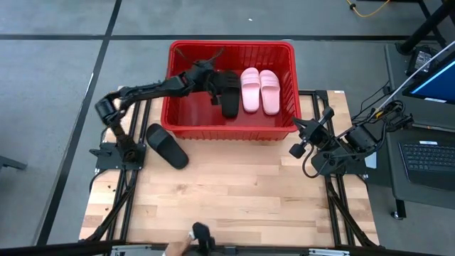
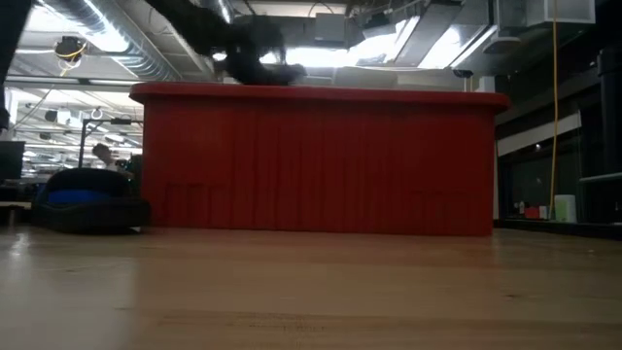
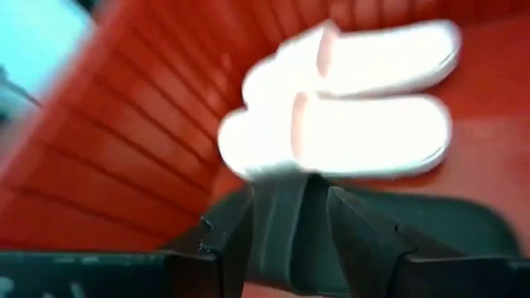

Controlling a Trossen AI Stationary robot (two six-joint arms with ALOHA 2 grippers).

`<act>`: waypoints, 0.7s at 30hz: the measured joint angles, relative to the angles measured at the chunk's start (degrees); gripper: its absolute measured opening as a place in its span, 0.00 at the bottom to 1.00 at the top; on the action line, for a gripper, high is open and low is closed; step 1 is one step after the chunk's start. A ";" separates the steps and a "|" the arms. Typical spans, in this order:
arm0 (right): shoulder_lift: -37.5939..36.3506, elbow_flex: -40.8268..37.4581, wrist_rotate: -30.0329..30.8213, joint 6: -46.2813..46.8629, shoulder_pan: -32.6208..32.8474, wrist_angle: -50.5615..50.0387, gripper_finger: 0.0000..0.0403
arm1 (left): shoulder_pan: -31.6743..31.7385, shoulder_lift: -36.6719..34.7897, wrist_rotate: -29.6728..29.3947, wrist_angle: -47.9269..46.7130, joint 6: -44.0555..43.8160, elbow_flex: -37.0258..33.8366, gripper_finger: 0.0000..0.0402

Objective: Pick and place slides into bin
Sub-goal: Put the black slide into the red bin

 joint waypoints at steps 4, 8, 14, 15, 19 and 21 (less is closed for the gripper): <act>0.00 0.00 -0.01 0.22 -0.02 0.10 0.01 | -2.30 -7.84 -0.02 -3.87 2.65 0.00 0.35; 0.28 0.00 -1.65 0.11 0.00 2.92 0.01 | -4.75 -16.42 -0.02 -9.86 0.82 0.02 0.34; 3.02 0.00 -5.62 -2.47 0.00 10.55 0.01 | -10.69 -28.62 -0.39 -23.12 -10.18 0.02 0.28; 3.76 0.00 -6.81 -3.12 0.00 12.20 0.01 | -12.08 -30.51 -0.40 -25.40 -12.51 0.02 0.26; 7.21 0.00 -10.49 -4.75 0.57 18.39 0.01 | -19.44 -36.91 -3.40 -33.81 -19.79 0.02 0.19; 9.30 0.00 -10.85 -5.92 1.35 20.56 0.01 | -24.55 -39.46 -6.23 -37.33 -22.93 0.02 0.15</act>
